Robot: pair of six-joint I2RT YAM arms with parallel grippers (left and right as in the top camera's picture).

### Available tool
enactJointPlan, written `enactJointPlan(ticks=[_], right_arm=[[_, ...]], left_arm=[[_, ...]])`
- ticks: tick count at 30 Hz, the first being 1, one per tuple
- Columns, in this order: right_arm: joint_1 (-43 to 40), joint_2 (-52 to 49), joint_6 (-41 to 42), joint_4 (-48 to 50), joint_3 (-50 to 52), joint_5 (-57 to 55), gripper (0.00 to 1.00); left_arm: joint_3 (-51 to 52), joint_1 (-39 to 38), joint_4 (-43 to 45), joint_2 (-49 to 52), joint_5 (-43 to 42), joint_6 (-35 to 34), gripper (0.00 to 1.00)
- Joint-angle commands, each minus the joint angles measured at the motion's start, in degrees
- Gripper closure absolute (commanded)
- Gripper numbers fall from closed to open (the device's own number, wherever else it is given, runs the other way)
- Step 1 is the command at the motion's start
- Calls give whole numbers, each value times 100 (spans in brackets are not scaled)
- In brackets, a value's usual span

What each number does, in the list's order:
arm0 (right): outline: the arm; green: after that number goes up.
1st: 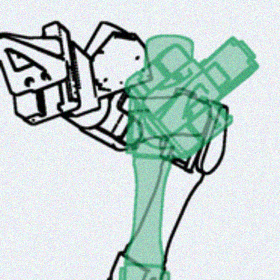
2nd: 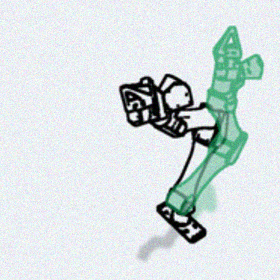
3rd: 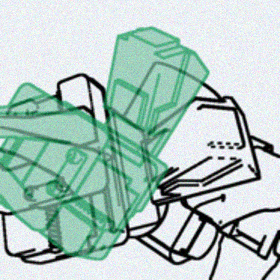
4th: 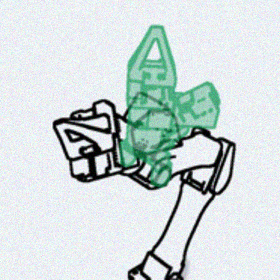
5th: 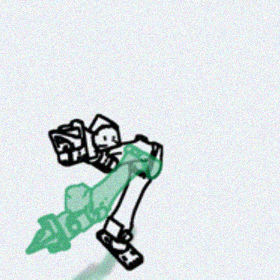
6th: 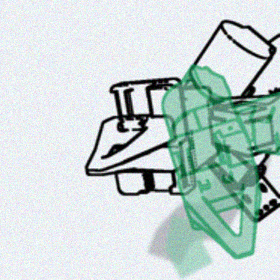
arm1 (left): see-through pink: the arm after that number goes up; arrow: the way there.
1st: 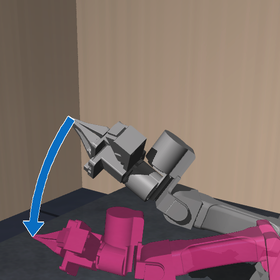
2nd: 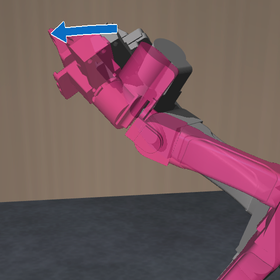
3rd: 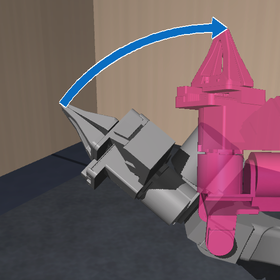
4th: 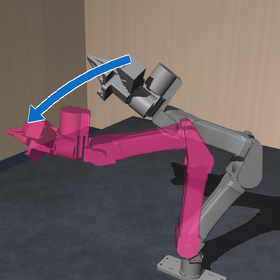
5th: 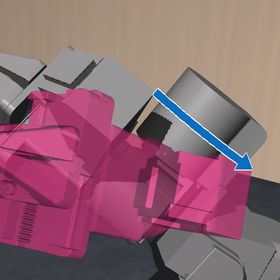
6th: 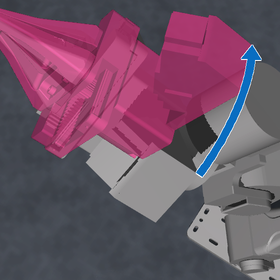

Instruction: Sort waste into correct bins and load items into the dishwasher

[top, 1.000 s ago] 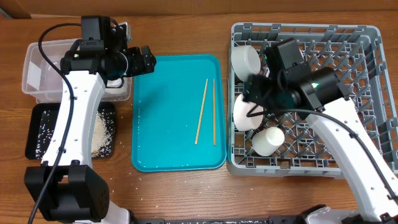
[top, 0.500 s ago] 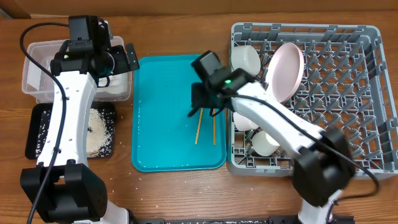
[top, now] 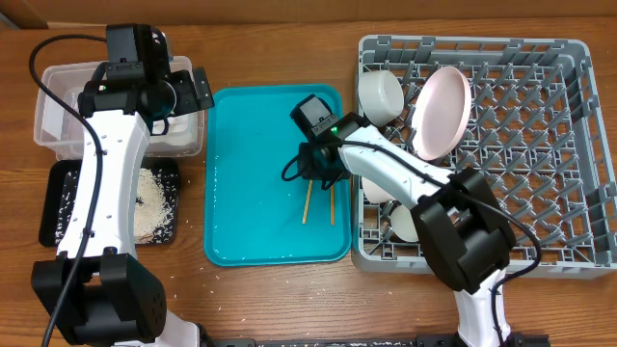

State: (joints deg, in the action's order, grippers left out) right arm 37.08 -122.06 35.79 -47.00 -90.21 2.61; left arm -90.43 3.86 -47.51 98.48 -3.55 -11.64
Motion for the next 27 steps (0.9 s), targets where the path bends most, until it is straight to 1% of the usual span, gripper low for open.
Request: enactJointPlan(ticks=[1,4,8,10,14,16,19,21,25,27], right_arm=[[42,-295,201,55,-17,111,74],[42,-337,199,118,-17,153,82],[48,-345,201,175,-17,151,89],[48,-345,201,170,-17,151,96],[46,-343,199,146,-44,133,96],[46,-341,160,-52,-227,122,96],[-4,-271,55,-540,-758,46,96],[-44,-173,-236,-883,-1268,46,96],[-168,-20,-942,-1971,-2697,42,96],[-310,-9,-1298,-2680,-3473,-175,96]], left_arm=[[-48,-11,17,-35,103,70,0],[-48,-11,17,-35,103,70,0],[-48,-11,17,-35,103,70,0],[-48,-11,17,-35,103,70,0],[-48,-11,17,-35,105,70,0],[-48,-11,17,-35,103,70,0],[-48,-11,17,-35,103,70,0],[-48,-11,17,-35,103,70,0],[-48,-11,17,-35,103,70,0],[-48,-11,17,-35,103,70,0]])
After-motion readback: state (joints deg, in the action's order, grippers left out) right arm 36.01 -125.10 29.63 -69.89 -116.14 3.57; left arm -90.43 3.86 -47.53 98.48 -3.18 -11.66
